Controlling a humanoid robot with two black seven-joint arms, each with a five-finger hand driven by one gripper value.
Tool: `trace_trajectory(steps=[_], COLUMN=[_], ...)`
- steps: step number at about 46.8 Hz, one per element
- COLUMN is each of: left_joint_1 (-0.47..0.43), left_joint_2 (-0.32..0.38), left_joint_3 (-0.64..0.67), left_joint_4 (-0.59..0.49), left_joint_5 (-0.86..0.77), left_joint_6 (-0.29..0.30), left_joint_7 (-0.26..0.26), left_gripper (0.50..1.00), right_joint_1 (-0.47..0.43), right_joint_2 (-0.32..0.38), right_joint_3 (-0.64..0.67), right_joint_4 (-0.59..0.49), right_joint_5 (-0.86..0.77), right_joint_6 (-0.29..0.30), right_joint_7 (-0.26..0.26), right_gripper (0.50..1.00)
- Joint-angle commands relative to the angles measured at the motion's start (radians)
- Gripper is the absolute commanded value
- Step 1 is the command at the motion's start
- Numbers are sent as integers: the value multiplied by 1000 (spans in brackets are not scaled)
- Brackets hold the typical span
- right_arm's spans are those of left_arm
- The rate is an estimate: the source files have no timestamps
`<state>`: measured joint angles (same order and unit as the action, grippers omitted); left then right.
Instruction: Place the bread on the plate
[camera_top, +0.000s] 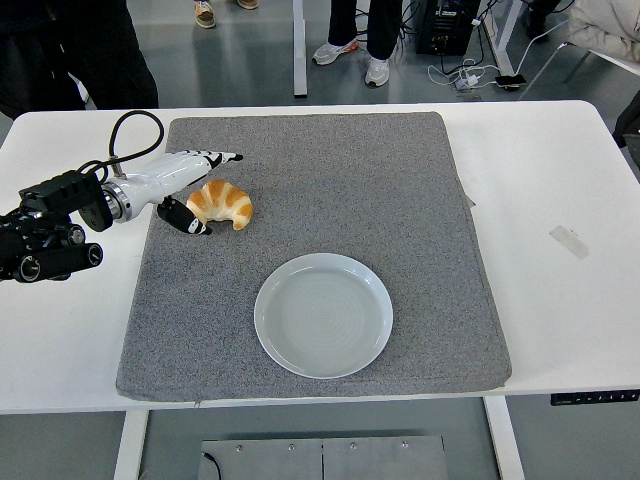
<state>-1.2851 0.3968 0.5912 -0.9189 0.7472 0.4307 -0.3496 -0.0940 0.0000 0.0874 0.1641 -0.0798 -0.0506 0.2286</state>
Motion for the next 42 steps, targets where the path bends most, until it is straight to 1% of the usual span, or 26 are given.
trace_trajectory(steps=[1, 5, 15, 24, 31, 34, 36, 40, 42], left_joint_1=[3, 13, 50, 50, 50, 56, 63, 66, 67], left_joint_2=[-16, -32, -96, -101, -108, -115, -116, -118, -119], left_joint_3=[-1, -4, -7, -10, -10, -8, -8, -5, -1], left_joint_4=[15, 31, 135, 138, 141, 141, 143, 143, 143], left_joint_5=[-2, -2, -2, -2, -2, -2, -2, -2, 0], left_joint_6=[-1, 0, 8, 10, 10, 10, 10, 10, 10], left_joint_7=[0, 0, 0, -2, -3, -3, -5, -5, -5], left_gripper=[963, 949, 905, 883, 842, 809, 774, 671, 609], right_joint_1=[0, 0, 0, 0, 0, -1, -1, 0, 0], right_joint_2=[0, 0, 0, 0, 0, 0, 0, 0, 0], right_joint_3=[0, 0, 0, 0, 0, 0, 0, 0, 0], right_joint_4=[0, 0, 0, 0, 0, 0, 0, 0, 0], right_joint_5=[0, 0, 0, 0, 0, 0, 0, 0, 0], right_joint_6=[0, 0, 0, 0, 0, 0, 0, 0, 0], right_joint_7=[0, 0, 0, 0, 0, 0, 0, 0, 0], right_gripper=[1000, 1000, 1000, 1000, 1000, 1000, 1000, 1000, 1000])
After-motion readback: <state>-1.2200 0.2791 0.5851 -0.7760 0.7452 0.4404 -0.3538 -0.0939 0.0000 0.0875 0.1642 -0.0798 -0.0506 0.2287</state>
